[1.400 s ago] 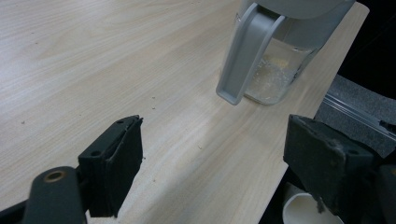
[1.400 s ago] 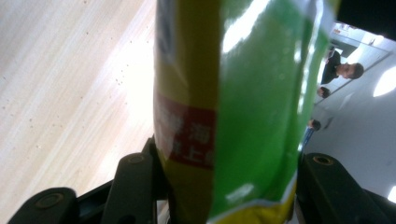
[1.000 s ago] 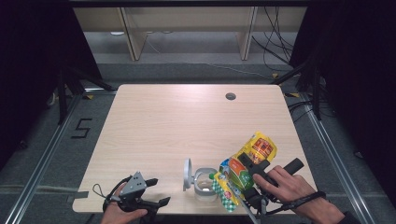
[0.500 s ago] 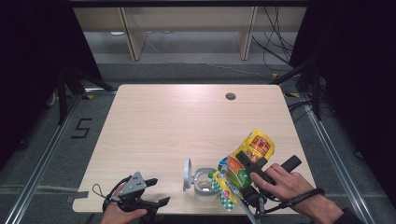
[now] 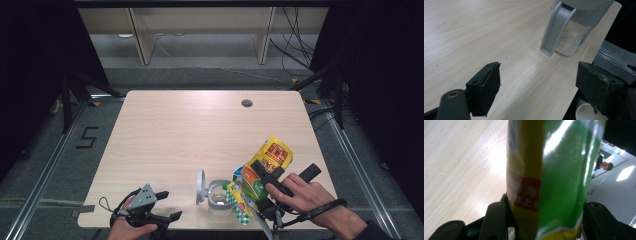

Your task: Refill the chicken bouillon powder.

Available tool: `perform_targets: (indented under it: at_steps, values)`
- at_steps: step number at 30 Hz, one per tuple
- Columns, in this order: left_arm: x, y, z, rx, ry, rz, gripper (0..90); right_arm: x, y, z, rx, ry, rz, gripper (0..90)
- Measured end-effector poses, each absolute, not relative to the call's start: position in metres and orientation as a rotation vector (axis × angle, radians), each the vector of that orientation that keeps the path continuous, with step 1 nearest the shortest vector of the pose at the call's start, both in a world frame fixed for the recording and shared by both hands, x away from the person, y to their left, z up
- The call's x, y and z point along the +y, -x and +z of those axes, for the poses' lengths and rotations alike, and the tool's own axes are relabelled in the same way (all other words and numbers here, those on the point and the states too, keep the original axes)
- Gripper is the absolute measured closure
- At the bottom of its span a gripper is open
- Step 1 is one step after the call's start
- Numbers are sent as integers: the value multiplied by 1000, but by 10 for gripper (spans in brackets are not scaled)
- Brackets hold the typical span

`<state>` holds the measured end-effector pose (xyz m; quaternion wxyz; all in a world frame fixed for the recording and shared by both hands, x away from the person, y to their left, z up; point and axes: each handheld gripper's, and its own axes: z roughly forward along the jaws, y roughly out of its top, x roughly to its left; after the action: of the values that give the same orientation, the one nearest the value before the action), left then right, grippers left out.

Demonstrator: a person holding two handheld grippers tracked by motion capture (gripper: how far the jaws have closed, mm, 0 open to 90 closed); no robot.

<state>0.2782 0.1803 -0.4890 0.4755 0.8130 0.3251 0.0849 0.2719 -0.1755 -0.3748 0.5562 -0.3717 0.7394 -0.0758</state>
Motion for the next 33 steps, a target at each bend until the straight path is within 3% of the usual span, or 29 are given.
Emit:
perform_targets:
  at_steps: [33]
  values:
    - [180, -278, -489, 795, -1989, 213, 191, -172, -271, -378, 1797, 864, -189, 572]
